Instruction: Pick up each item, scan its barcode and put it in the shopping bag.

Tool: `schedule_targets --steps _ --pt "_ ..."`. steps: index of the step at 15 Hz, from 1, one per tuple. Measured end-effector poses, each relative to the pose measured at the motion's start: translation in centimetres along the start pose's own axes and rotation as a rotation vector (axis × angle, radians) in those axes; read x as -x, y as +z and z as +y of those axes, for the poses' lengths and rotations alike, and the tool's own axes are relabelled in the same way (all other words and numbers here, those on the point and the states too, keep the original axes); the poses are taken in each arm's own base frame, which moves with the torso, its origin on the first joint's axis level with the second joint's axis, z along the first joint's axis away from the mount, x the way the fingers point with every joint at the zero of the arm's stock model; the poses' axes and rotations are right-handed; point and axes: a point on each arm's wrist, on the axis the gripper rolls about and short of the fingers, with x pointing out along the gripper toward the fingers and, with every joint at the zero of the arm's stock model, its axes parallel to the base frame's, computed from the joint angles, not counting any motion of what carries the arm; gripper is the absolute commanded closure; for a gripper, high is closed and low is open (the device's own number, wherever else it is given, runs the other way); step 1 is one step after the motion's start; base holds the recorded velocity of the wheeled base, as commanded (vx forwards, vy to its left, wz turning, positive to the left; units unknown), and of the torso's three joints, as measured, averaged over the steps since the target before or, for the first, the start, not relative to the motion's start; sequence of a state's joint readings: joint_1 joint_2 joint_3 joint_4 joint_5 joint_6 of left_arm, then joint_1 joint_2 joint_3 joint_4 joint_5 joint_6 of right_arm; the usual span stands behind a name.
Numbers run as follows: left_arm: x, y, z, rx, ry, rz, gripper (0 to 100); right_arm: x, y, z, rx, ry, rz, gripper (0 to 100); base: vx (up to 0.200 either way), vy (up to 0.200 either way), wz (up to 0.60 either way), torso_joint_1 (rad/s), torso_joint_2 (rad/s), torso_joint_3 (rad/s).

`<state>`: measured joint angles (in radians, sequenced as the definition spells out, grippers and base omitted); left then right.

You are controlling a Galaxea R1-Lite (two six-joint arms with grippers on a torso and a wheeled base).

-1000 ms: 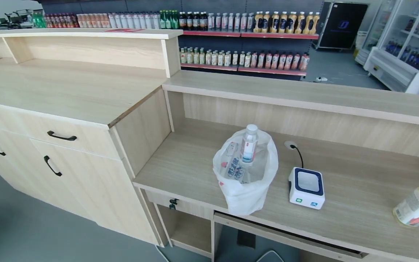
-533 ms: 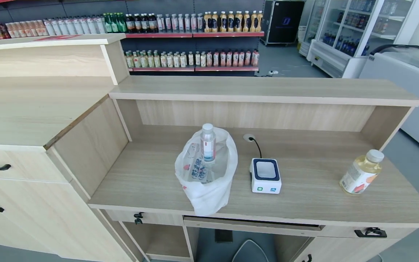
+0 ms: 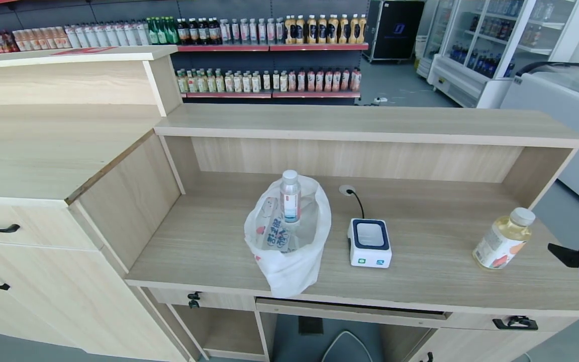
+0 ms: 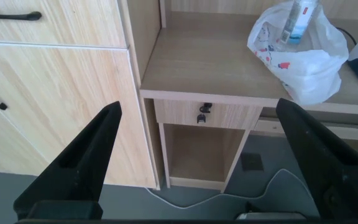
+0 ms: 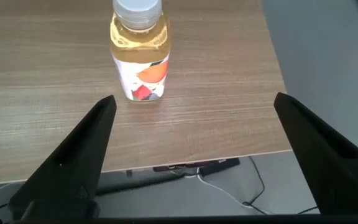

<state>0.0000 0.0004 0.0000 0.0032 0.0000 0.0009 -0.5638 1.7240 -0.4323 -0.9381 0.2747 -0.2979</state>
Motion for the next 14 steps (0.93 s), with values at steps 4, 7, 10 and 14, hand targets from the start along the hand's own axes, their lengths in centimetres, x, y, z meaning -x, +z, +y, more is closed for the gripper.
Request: schedule_targets --steps 4,7,10,14 --pt "0.0 0.0 0.0 0.0 0.0 0.0 0 -2.5 -1.4 -0.2 0.017 0.025 -0.043 0 0.0 0.0 0.0 0.0 0.0 0.0" --pt "0.0 0.0 0.0 0.0 0.0 0.0 0 -4.2 -2.5 -0.1 0.039 0.093 -0.09 0 0.0 0.0 0.0 0.0 0.0 0.0" --pt "0.0 0.0 0.0 0.0 0.0 0.0 0 -5.3 -3.7 0.1 0.034 0.126 -0.082 0 0.0 0.0 0.0 0.0 0.0 0.0" --pt "0.0 0.0 0.0 0.0 0.0 0.0 0 -6.2 -4.6 0.3 -0.006 0.148 -0.089 0 0.0 0.0 0.0 0.0 0.0 0.0"
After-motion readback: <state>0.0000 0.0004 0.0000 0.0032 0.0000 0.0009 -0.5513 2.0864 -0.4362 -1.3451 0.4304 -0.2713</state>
